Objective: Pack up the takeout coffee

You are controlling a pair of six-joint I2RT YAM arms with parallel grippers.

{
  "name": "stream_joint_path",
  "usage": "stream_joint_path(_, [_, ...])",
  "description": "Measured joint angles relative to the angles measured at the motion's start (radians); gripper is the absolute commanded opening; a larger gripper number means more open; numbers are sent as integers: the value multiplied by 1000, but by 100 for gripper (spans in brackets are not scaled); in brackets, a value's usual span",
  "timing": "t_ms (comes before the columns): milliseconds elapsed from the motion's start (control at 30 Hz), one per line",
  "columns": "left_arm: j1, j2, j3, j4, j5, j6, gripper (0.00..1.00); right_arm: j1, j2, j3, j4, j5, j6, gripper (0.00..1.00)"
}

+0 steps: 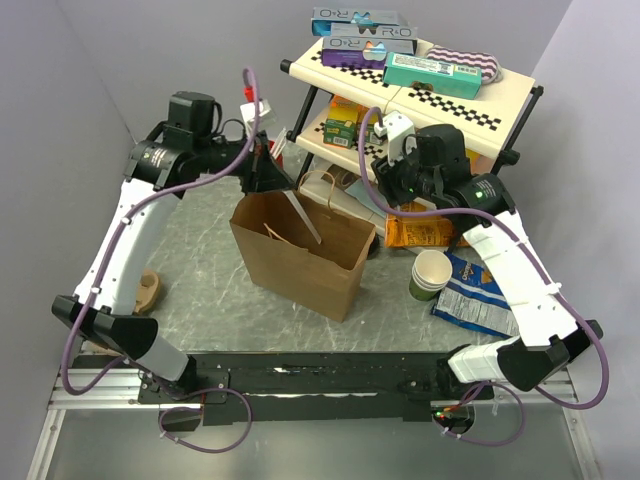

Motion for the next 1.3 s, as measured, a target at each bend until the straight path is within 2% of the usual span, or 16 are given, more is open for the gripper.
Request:
stream_joint_path(367, [-208,73,193,-217,-237,264,1,-6,0,-2,1,-3,0,53])
stream_joint_path(633, [-245,118,213,-300,-360,327,1,-13,-2,-20,2,-6,0,53])
stream_joint_path(933, [-252,118,195,-318,-446,333,2,-16,-2,-20,3,-11,0,54])
stream_joint_path(967, [-252,118,190,-318,-446,332,10,-16,-2,-20,3,-14,0,54])
stream_joint_path(1033, [-253,118,180,-316,-443,327,17,-16,-2,-20,2,-17,0,54])
stream_joint_path(1100, [-253,118,179,-315,-436,319,41,-16,-2,-20,2,-19,0,54])
stream_joint_path(1133, [-253,118,179,-315,-431,318,56,-17,-2,-20,3,-21,0,54])
stream_joint_path(1267, [-261,118,180,-314,-412,299,80,-18,-2,-20,2,-22,0,54])
stream_joint_path(1300, [-264,118,182,-314,-414,296,83,-18,-2,-20,2,-22,0,54])
